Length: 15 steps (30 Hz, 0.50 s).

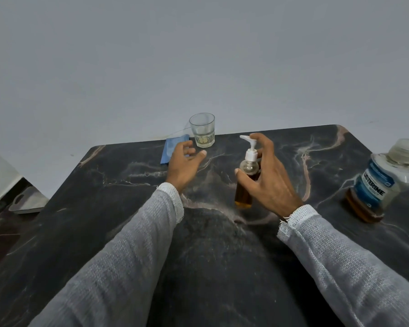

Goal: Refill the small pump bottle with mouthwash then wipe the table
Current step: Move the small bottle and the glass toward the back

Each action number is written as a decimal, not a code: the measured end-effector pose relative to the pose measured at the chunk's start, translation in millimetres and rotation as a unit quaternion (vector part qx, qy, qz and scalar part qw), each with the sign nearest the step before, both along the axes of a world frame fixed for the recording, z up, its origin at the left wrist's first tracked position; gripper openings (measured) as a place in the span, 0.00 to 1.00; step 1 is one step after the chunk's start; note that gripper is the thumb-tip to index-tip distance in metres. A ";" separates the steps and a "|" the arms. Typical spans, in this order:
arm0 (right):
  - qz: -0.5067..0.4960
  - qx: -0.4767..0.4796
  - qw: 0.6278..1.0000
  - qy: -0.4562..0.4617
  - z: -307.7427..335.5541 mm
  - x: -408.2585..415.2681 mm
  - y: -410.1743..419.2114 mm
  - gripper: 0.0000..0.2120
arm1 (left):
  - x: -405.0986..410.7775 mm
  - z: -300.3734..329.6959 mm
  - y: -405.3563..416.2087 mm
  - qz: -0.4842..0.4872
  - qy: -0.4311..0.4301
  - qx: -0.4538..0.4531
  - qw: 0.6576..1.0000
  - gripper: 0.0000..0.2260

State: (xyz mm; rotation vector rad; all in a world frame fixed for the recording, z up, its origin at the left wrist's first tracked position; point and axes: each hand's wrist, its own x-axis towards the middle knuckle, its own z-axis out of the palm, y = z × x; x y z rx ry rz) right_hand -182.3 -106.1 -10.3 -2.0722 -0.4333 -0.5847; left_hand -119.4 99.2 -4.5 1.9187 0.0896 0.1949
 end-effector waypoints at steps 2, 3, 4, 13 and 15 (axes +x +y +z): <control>-0.004 -0.002 1.000 -0.001 0.4 16.9 -1.5 0.32 | 30.1 2.6 -3.5 0.015 0.007 0.001 1.000 0.30; -0.006 -0.004 1.000 -0.002 0.4 25.2 -2.3 0.31 | 45.0 2.3 -5.4 0.017 0.011 0.001 1.000 0.33; -0.006 -0.006 1.000 -0.003 0.6 33.3 -3.1 0.30 | 58.9 1.2 -7.1 0.018 0.016 0.002 1.000 0.36; -0.014 -0.025 1.000 0.014 -6.5 78.4 -4.7 0.34 | 143.1 -23.0 -17.2 0.023 0.019 0.023 0.999 0.50; -0.013 -0.028 0.999 0.014 -9.1 80.7 -4.5 0.34 | 153.4 -25.4 -19.5 0.021 0.010 0.023 0.999 0.49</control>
